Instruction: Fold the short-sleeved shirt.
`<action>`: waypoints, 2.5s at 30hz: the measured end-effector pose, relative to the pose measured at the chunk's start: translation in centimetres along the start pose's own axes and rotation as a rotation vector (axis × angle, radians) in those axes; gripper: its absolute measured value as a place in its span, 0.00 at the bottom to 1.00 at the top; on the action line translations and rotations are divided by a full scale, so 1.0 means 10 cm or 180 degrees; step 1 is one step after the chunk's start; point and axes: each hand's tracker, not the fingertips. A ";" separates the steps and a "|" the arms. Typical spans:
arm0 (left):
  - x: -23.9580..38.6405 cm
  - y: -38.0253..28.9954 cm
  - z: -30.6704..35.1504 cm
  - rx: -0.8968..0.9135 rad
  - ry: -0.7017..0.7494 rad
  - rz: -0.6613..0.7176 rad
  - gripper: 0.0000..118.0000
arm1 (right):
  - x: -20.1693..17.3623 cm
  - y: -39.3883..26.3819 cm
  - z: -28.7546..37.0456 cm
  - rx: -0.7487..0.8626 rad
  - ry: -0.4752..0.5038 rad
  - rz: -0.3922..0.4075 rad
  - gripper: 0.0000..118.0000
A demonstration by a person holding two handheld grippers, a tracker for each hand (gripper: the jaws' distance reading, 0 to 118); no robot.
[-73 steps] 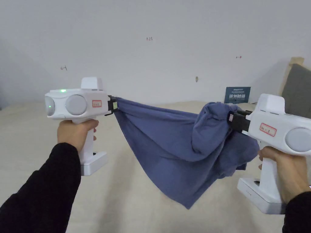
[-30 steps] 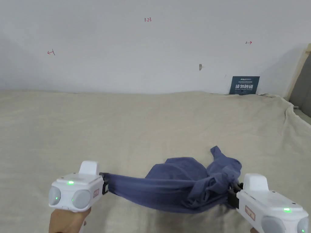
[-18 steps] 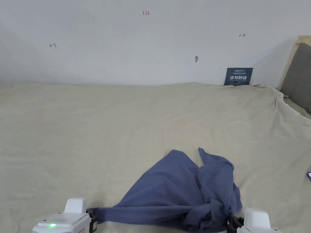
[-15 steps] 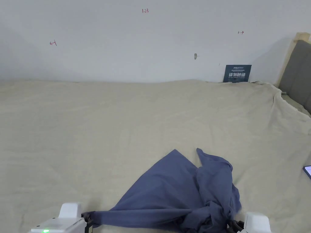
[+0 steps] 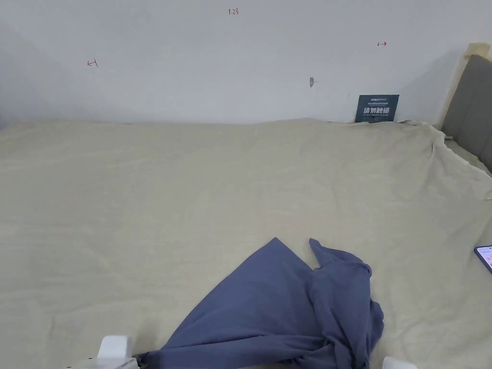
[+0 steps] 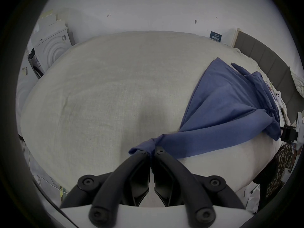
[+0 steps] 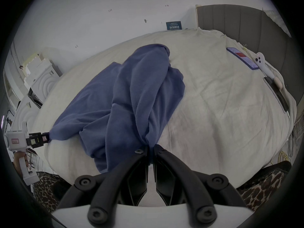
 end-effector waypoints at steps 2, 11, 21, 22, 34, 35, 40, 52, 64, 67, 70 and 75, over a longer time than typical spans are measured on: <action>0.00 0.06 0.04 -0.0052 0.0005 0.0051 0.18 | -0.03 0.05 0.04 -0.0037 -0.0001 0.0002 0.15; 0.09 0.68 0.88 0.0771 -0.0375 0.0322 0.90 | -0.12 0.83 1.08 0.0999 -0.0016 0.0046 0.77; 0.35 1.02 1.71 0.1882 -0.0226 0.0153 0.80 | -0.41 1.22 1.93 0.2101 -0.0319 0.0537 0.72; 0.37 0.99 1.75 0.1974 -0.0256 0.0122 0.67 | -0.43 1.21 1.95 0.2147 -0.0334 0.0564 0.65; 0.35 0.79 1.75 0.1960 -0.0548 0.0143 0.00 | -0.52 1.10 1.98 0.2250 -0.0372 0.0702 0.00; 0.34 0.79 1.74 0.1913 -0.0535 0.0126 0.00 | -0.51 1.10 1.99 0.2242 -0.0361 0.0694 0.00; 0.17 0.86 1.57 0.1513 -0.0495 0.0224 0.00 | -0.48 1.12 1.98 0.2216 -0.0343 0.0685 0.00; -0.11 0.77 0.63 0.0152 -0.0341 0.0767 0.84 | -0.41 1.17 1.78 0.2053 -0.0339 0.0643 0.00; 0.10 0.40 -0.12 -0.0468 0.0023 0.0376 0.67 | -0.32 1.16 1.51 0.1804 -0.0344 0.0610 0.00; 0.18 0.37 -0.18 -0.0494 -0.0065 0.0260 0.53 | -0.30 1.15 1.48 0.1757 -0.0315 0.0572 0.00; 0.28 0.42 -0.05 -0.0464 -0.0414 0.0299 0.12 | -0.30 1.14 1.43 0.1715 -0.0315 0.0585 0.00; 0.24 0.44 -0.07 -0.0395 -0.0362 0.0200 0.11 | -0.26 1.21 1.28 0.1548 -0.0263 0.0560 0.00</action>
